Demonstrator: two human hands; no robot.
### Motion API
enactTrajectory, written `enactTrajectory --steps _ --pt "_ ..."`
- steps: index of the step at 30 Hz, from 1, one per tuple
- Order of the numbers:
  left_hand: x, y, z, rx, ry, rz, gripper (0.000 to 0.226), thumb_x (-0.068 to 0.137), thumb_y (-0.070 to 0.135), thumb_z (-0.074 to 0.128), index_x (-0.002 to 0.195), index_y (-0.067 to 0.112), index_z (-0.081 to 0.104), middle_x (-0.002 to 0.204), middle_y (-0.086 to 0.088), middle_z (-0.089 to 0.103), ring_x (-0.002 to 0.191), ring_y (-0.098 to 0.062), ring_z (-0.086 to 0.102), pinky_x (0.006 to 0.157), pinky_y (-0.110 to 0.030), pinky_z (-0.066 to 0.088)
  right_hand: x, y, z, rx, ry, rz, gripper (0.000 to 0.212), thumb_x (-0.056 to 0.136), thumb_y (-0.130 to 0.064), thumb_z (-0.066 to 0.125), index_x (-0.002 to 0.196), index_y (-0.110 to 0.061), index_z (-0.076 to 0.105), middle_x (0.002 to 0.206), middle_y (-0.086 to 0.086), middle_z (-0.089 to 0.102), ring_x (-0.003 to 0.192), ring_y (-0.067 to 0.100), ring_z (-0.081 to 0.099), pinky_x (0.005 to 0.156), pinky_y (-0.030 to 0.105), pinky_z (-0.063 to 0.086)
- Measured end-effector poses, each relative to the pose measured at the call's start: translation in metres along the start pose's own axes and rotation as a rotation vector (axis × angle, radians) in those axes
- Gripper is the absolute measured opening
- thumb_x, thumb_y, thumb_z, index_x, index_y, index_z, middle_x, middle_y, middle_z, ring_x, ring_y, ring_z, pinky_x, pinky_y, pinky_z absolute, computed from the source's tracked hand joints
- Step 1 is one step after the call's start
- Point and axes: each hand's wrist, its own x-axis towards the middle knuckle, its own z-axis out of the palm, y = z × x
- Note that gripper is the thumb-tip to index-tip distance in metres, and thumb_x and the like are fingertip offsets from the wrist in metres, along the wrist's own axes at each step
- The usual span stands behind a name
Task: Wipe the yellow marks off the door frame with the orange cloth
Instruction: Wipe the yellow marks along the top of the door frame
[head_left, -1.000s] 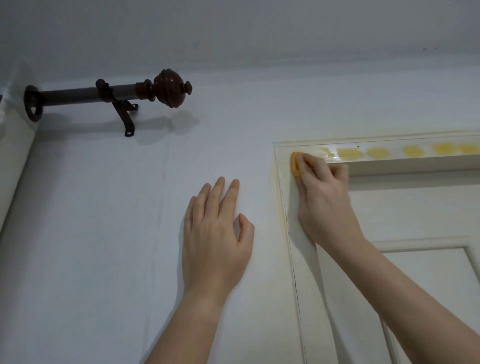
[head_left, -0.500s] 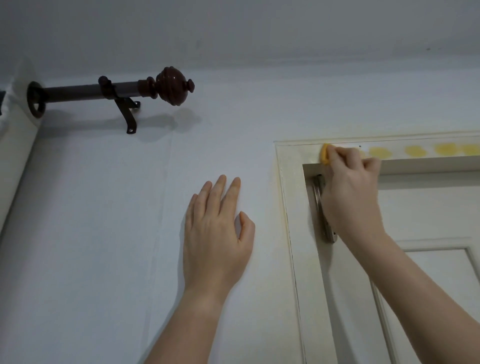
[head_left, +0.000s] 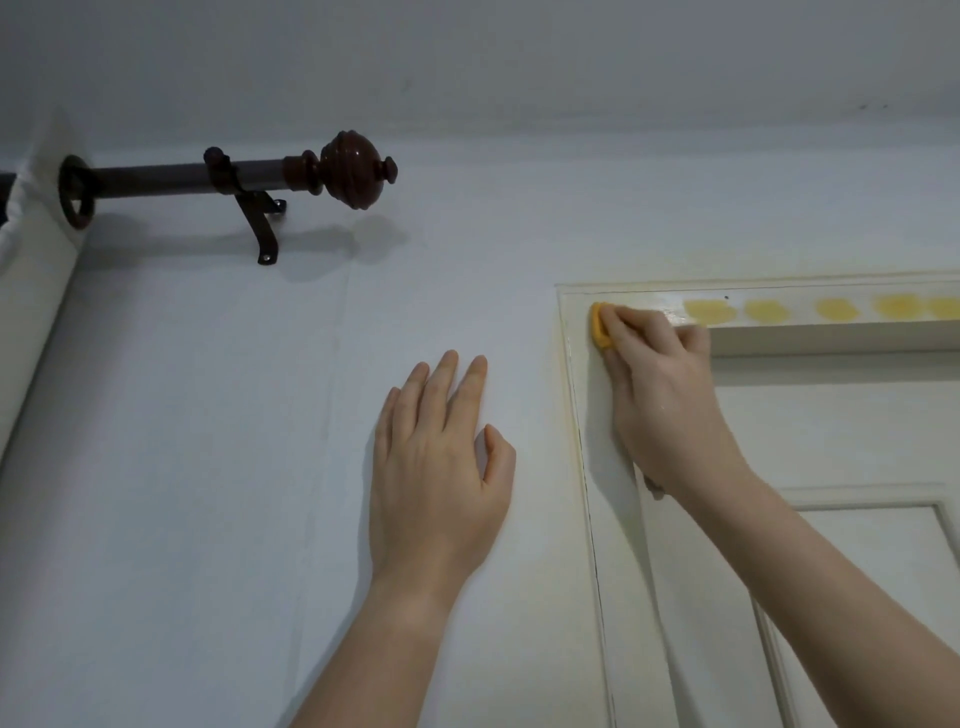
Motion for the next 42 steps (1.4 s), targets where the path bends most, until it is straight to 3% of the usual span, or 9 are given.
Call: enactTrajectory --steps 4,11,17,21,23,26,32,37,42 --pt "-0.001 0.0 -0.002 0.009 -0.011 0.001 0.063 0.105 0.038 0.036 0.167 0.029 0.039 0.174 0.003 0.036 0.165 -0.019 0.025 0.136 -0.044 0.019 0.012 0.004 -0.005 -0.07 0.0 0.066 0.05 0.095 0.011 0.052 0.142 -0.003 0.059 0.131 0.01 0.061 0.095 0.033 0.04 0.088 0.035 0.033" --pt "-0.001 0.0 -0.002 0.009 -0.009 0.008 0.064 0.104 0.039 0.035 0.167 0.03 0.039 0.174 0.002 0.037 0.164 -0.02 0.025 0.136 -0.044 0.019 0.002 -0.009 -0.001 -0.055 -0.01 -0.008 0.056 0.091 0.012 0.056 0.145 -0.003 0.058 0.135 0.007 0.061 0.095 0.03 0.039 0.091 0.032 0.036" --pt "-0.001 0.001 -0.003 0.008 -0.011 0.006 0.064 0.105 0.04 0.034 0.167 0.029 0.039 0.174 0.002 0.037 0.164 -0.021 0.025 0.137 -0.044 0.017 -0.007 0.013 -0.021 -0.075 0.03 0.113 0.05 0.094 0.002 0.047 0.143 -0.003 0.059 0.132 0.012 0.061 0.096 0.032 0.04 0.086 0.026 0.025" --pt "0.0 0.002 -0.002 0.016 -0.015 0.01 0.064 0.105 0.041 0.032 0.167 0.028 0.039 0.174 -0.001 0.038 0.164 -0.023 0.027 0.136 -0.045 0.018 -0.001 0.007 -0.013 -0.093 -0.019 -0.011 0.06 0.087 0.006 0.055 0.146 -0.001 0.056 0.138 0.01 0.06 0.099 0.028 0.035 0.093 0.034 0.037" --pt "0.0 0.002 -0.002 0.013 -0.008 0.011 0.064 0.105 0.041 0.032 0.167 0.028 0.039 0.174 -0.001 0.038 0.164 -0.024 0.027 0.136 -0.046 0.018 0.009 0.015 -0.015 -0.129 -0.027 0.042 0.061 0.087 0.01 0.052 0.146 -0.002 0.056 0.135 0.011 0.06 0.099 0.032 0.038 0.091 0.04 0.04" --pt "0.0 0.002 -0.004 0.013 -0.02 0.012 0.064 0.105 0.04 0.033 0.167 0.028 0.039 0.174 -0.002 0.037 0.164 -0.025 0.026 0.137 -0.045 0.016 -0.001 0.029 -0.024 -0.143 0.016 0.136 0.051 0.094 0.007 0.049 0.143 -0.004 0.058 0.132 0.011 0.06 0.096 0.034 0.04 0.087 0.036 0.035" --pt "0.0 0.001 -0.005 0.028 -0.033 0.024 0.064 0.105 0.041 0.032 0.168 0.028 0.037 0.175 -0.003 0.036 0.164 -0.025 0.025 0.137 -0.045 0.015 0.007 0.021 -0.013 -0.163 0.011 0.062 0.053 0.094 0.009 0.054 0.145 -0.006 0.058 0.134 0.008 0.061 0.097 0.034 0.04 0.089 0.037 0.037" --pt "-0.004 0.003 -0.004 0.022 -0.055 0.001 0.064 0.106 0.042 0.031 0.169 0.03 0.033 0.177 -0.001 0.03 0.166 -0.024 0.02 0.137 -0.041 0.008 -0.007 0.034 -0.032 -0.183 0.048 0.168 0.05 0.086 0.013 0.055 0.131 -0.008 0.063 0.123 0.007 0.062 0.09 0.029 0.034 0.079 0.027 0.021" --pt "-0.009 0.011 -0.003 0.0 -0.051 -0.005 0.065 0.106 0.044 0.029 0.169 0.029 0.034 0.177 -0.002 0.03 0.166 -0.025 0.02 0.137 -0.046 0.011 0.006 0.025 -0.02 -0.183 -0.019 0.032 0.055 0.091 0.01 0.056 0.142 -0.009 0.059 0.13 0.003 0.062 0.093 0.03 0.038 0.088 0.032 0.035"
